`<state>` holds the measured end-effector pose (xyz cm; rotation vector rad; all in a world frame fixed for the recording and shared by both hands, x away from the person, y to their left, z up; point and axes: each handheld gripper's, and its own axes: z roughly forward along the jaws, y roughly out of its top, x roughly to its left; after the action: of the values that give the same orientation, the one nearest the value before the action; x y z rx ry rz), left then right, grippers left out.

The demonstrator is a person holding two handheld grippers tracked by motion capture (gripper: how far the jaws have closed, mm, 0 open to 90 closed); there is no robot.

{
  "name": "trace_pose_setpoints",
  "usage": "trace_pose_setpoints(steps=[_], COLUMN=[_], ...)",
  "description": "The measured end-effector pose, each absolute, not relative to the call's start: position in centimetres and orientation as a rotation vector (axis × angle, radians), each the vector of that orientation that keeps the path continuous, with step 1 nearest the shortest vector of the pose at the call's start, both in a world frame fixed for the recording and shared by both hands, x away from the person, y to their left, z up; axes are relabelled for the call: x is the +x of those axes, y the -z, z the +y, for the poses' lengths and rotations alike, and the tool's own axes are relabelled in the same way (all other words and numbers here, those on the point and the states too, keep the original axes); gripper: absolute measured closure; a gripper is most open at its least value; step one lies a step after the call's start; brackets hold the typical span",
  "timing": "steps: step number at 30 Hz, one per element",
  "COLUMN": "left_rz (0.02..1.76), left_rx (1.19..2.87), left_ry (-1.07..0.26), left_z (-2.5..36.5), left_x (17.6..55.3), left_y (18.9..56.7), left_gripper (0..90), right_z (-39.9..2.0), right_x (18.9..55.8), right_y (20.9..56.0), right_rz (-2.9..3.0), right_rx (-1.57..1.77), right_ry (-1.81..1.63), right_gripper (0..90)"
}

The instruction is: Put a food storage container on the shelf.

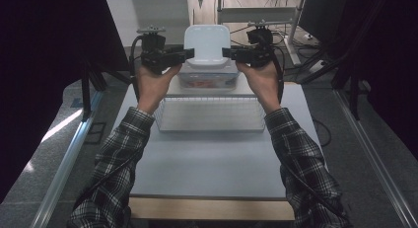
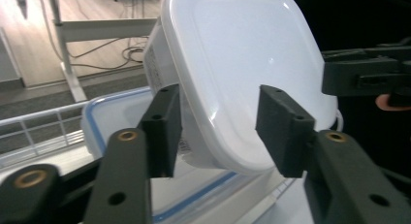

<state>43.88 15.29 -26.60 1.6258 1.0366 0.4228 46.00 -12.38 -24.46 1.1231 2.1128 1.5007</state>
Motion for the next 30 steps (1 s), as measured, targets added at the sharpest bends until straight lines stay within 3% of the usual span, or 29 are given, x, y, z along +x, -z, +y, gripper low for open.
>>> trace_pose_setpoints(steps=[11,20,27,30], left_rz=[1.078,1.092,1.075,1.06], left_rx=[1.606,1.602,1.598,1.597], left_ry=[-0.454,-0.46,-0.45,-0.446], left_z=[15.3,15.0,14.9,14.9], left_x=[45.1,45.7,45.7,45.5], left_y=[26.4,26.1,26.1,26.0], left_gripper=[39.9,36.8,32.7,29.1], right_z=[-12.0,-11.9,-12.0,-12.2], right_x=[46.5,47.0,47.2,47.1], right_y=[24.4,24.3,24.3,24.2], right_rz=[2.074,2.041,2.039,2.047], right_rx=[1.134,1.153,1.139,1.11], right_ry=[-1.502,-1.493,-1.506,-1.517], right_gripper=[60.3,59.1,55.0,48.6])
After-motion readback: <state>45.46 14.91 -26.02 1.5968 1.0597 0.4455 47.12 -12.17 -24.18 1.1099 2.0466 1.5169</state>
